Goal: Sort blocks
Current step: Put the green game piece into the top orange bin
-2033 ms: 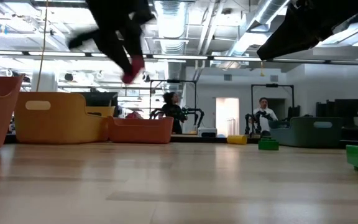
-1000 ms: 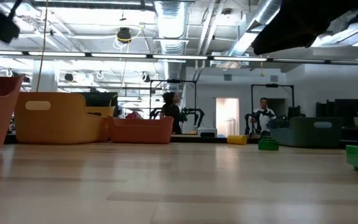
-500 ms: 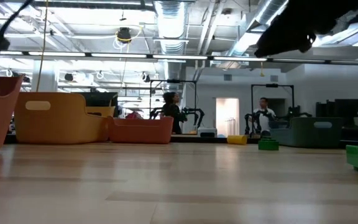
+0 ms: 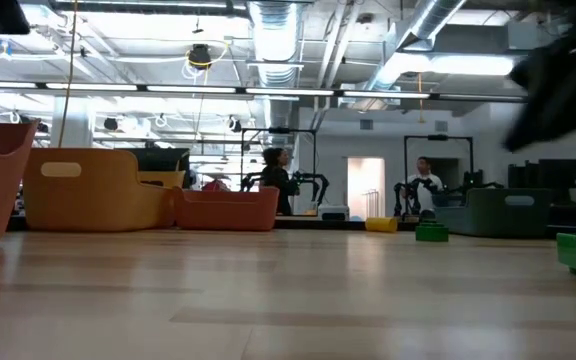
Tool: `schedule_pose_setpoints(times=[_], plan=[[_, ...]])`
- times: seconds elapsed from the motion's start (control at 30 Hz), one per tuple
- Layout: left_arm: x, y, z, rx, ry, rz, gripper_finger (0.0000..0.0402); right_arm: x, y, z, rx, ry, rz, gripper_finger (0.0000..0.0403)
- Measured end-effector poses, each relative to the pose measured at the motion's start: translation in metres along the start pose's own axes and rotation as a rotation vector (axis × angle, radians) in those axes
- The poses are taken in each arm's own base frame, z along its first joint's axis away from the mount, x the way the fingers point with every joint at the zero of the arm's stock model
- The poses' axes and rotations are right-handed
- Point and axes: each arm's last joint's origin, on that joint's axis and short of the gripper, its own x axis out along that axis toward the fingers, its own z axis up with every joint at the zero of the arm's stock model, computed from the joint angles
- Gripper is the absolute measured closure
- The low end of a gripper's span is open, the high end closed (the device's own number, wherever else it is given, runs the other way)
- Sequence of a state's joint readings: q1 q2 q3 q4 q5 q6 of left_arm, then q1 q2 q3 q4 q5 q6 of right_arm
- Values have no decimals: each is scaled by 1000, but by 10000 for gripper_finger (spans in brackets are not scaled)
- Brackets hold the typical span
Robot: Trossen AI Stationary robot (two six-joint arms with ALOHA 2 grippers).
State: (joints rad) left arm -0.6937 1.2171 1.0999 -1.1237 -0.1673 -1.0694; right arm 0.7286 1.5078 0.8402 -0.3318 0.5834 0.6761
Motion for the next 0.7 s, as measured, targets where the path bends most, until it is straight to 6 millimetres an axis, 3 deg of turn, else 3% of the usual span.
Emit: schedule_pose_setpoints(times=[0.27, 0.43, 0.7], plan=[[1, 5, 10, -1, -69, 39, 132, -15, 6, -16, 72, 147, -18, 182], [3, 13, 22, -35, -144, 102, 132, -5, 8, -20, 111, 160, -40, 143], [4, 20, 31, -36, -135, 115, 132, 15, 20, -29, 122, 203, -97, 137]])
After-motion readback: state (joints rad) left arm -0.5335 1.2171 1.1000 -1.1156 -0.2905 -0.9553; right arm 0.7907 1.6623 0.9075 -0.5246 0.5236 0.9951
